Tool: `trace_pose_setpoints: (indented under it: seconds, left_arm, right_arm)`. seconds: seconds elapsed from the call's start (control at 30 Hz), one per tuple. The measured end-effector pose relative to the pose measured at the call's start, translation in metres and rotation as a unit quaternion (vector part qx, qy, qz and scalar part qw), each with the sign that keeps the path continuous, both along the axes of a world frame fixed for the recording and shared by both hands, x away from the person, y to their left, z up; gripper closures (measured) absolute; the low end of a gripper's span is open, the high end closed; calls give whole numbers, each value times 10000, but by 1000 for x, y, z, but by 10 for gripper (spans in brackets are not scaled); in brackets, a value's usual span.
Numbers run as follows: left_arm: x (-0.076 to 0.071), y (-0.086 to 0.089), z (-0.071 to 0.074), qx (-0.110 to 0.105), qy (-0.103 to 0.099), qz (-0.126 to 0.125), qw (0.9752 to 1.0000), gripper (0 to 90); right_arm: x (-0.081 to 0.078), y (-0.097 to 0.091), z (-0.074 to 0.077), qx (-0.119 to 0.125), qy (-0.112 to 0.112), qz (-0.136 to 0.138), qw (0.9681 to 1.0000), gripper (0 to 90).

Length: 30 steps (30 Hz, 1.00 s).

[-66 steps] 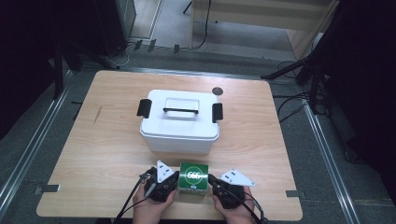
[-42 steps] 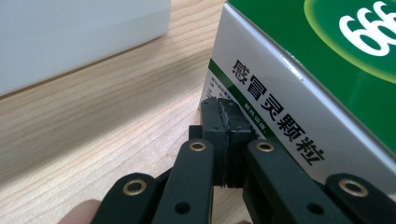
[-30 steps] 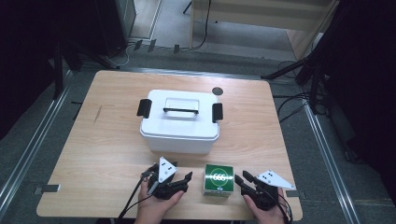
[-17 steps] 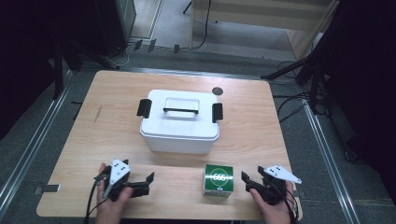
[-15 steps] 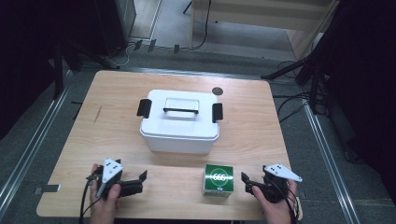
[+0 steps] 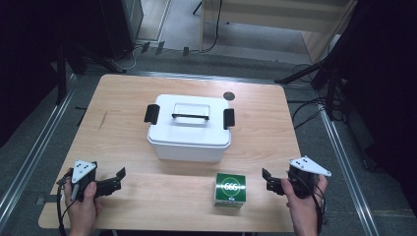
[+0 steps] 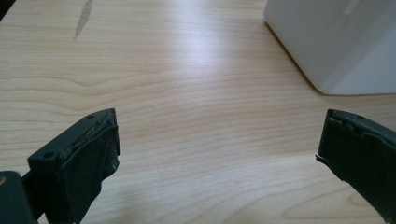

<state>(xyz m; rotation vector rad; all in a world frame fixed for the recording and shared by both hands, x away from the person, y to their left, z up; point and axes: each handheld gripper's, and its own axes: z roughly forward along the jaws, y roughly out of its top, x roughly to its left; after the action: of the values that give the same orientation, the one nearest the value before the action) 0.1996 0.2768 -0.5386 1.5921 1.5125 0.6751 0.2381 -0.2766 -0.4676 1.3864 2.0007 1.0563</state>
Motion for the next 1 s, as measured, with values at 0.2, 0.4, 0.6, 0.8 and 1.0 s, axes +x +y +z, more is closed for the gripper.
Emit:
trace_pose_setpoints:
  seconds: [0.2, 0.4, 0.6, 0.8, 1.0]
  left_arm:
    - [0, 11, -3, 96, 19, 122, 9999, 0]
    - [-1, 23, -8, 129, -23, 261, 9996, 0]
    - [0, 28, -9, -2, -75, 392, 9992, 0]
    - [-3, 28, -7, 132, -227, 494, 9984, 0]
    - [1, 24, -10, 211, -204, 568, 9980, 0]
  right_arm:
    - [12, 9, 19, -340, -26, 293, 9990, 0]
    - [25, 27, 45, -554, -129, 799, 9952, 0]
    - [44, 52, 70, -749, -153, 1643, 9834, 0]
    - [57, 75, 76, -1065, -222, 2011, 9735, 0]
    - [75, 98, 88, -1213, -141, 2443, 9620, 0]
